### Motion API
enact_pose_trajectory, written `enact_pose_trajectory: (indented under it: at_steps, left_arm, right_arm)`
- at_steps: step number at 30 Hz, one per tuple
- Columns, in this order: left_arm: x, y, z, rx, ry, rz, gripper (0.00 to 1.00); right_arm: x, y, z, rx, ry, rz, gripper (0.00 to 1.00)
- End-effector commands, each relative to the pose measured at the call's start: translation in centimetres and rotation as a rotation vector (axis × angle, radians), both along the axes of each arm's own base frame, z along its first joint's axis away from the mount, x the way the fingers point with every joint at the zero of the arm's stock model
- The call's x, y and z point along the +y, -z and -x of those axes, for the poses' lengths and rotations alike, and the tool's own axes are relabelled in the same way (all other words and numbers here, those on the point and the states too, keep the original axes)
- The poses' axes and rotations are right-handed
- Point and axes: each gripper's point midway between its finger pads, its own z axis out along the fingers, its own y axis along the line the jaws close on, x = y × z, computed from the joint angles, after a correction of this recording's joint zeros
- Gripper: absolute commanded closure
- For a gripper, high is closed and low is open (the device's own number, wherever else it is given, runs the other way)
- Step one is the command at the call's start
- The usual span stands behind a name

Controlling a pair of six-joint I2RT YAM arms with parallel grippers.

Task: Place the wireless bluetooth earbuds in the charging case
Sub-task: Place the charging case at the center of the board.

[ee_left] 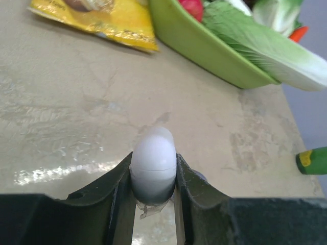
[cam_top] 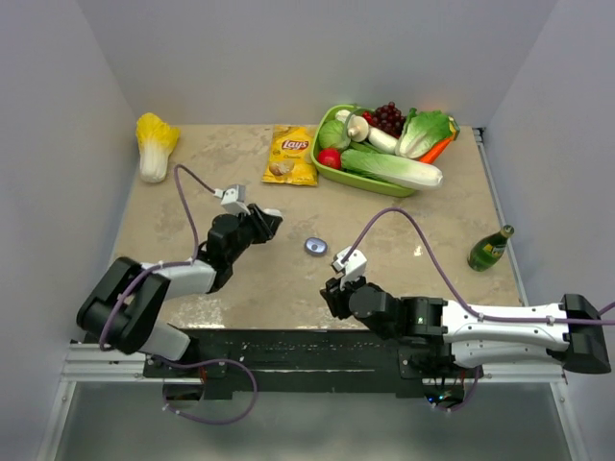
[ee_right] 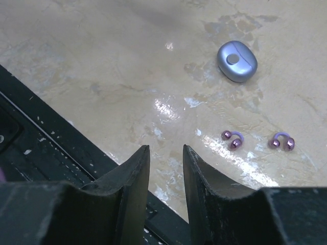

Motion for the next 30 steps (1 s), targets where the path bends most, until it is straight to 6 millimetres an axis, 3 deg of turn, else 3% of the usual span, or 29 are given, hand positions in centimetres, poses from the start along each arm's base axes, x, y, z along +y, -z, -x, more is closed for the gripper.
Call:
enact_pose_trajectory:
  at_steps: [1, 3, 4, 6, 8, 12, 16, 20, 27, 28, 30]
  left_arm:
    - [-0.4, 2.4, -2.9, 0.124, 0.028, 0.014, 1.00]
    - [-0.5, 2.9, -4.1, 0.147, 0.050, 0.018, 1.00]
    - [-0.4, 4.2, -4.4, 0.179, 0.048, 0.010, 1.00]
    - [0.1, 4.5, -5.7, 0.185, 0.032, 0.013, 1.00]
    - [0.7, 6.3, -6.5, 0.229, 0.017, -0.002, 0.99]
    - [1.1, 8.2, -8.3, 0.288, 0.003, -0.040, 0.90]
    - [1.7, 10.4, -8.2, 0.348, -0.014, -0.072, 0.75]
    - [2.0, 11.1, -7.6, 0.363, -0.018, -0.080, 0.62]
    - [4.8, 12.1, -5.5, 0.427, -0.102, -0.125, 0.44]
    - [5.1, 11.5, -5.4, 0.421, -0.111, -0.119, 0.22]
    - [6.1, 11.8, -4.6, 0.439, -0.137, -0.121, 0.20]
  right_arm:
    - [1.5, -1.5, 0.3, 0.011, -0.024, -0.116, 0.64]
    - [1.4, -1.6, 0.4, 0.008, -0.030, -0.121, 0.64]
    - [1.5, -1.7, 0.5, 0.009, -0.035, -0.124, 0.64]
    - [1.3, -1.7, 0.6, 0.010, -0.037, -0.129, 0.64]
    - [1.1, -1.6, 0.7, 0.011, -0.043, -0.131, 0.63]
    - [0.9, -1.6, 0.7, 0.006, -0.046, -0.130, 0.63]
    - [0.7, -1.8, 0.5, -0.005, -0.037, -0.115, 0.63]
    - [0.5, -2.0, 0.3, -0.018, -0.032, -0.108, 0.62]
    - [0.0, -1.9, 0.0, -0.034, -0.014, -0.076, 0.61]
    - [-0.1, -2.1, -0.1, -0.035, -0.012, -0.077, 0.61]
    - [-0.1, -2.3, -0.1, -0.039, -0.009, -0.080, 0.61]
